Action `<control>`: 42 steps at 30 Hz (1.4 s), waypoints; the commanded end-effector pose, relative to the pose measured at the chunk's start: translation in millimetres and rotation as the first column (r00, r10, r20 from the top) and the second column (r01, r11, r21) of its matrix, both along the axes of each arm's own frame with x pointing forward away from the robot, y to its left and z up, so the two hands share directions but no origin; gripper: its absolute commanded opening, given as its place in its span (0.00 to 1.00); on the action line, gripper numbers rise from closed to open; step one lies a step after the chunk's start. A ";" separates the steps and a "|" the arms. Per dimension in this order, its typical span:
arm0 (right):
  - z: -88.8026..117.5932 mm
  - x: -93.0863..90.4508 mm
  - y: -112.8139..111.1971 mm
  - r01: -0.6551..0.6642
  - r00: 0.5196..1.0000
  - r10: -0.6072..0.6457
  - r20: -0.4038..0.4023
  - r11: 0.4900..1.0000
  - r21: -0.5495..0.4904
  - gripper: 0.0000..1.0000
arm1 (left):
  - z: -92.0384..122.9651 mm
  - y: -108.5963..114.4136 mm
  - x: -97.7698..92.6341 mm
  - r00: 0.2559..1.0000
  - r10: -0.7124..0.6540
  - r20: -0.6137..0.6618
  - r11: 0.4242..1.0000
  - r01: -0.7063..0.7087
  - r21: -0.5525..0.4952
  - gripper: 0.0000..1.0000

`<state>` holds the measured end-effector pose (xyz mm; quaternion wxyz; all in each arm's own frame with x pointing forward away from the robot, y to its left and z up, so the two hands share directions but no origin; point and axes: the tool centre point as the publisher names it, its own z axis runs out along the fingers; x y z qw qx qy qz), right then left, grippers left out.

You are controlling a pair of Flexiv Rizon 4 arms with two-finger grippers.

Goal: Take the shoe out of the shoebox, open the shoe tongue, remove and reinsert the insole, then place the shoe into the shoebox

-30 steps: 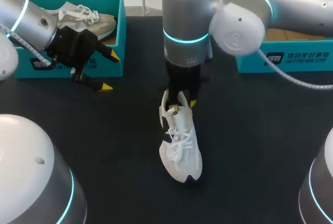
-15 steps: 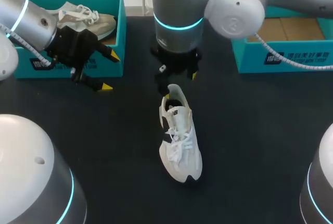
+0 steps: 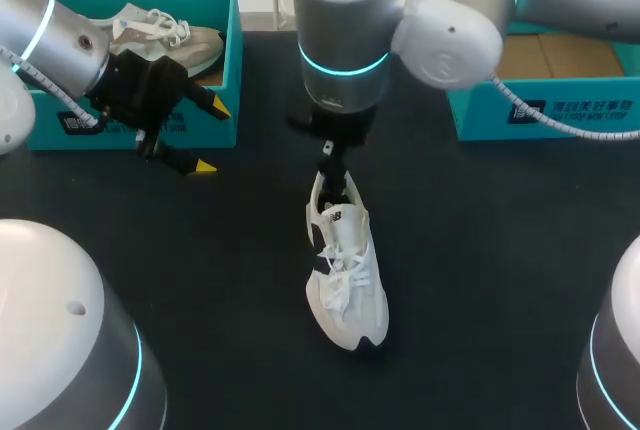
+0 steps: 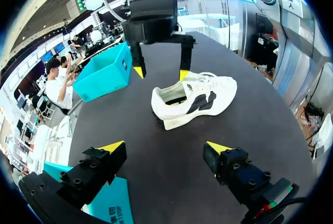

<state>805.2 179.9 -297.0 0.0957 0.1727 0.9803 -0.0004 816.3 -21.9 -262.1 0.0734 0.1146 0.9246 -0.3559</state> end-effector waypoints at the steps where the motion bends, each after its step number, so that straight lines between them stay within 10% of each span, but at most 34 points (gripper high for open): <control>1: -22.6 15.1 16.2 -0.029 1.000 0.029 -0.006 0.999 -0.017 1.00 | 0.0 0.5 -0.7 1.000 0.000 0.001 1.000 0.000 0.002 1.00; 14: -69.8 32.4 14.0 -0.084 0.996 0.085 0.025 0.996 -0.039 0.93 | 0.0 0.5 -0.7 1.000 0.000 0.001 1.000 0.000 0.002 1.00; 26: -86.1 34.4 7.4 -0.077 0.997 0.078 0.015 0.994 -0.079 0.00 | 0.0 0.5 -0.7 1.000 0.000 0.001 1.000 0.000 0.002 1.00; 35: -83.6 32.3 -1.1 0.044 0.998 -0.038 0.055 0.993 -0.107 0.00 | 0.0 0.5 -0.7 1.000 0.000 0.001 1.000 0.000 0.002 1.00; 42: -32.0 35.5 -14.7 0.072 0.997 -0.072 0.004 0.990 -0.123 0.00 | 0.0 0.5 -0.7 1.000 0.000 0.001 1.000 0.000 0.002 1.00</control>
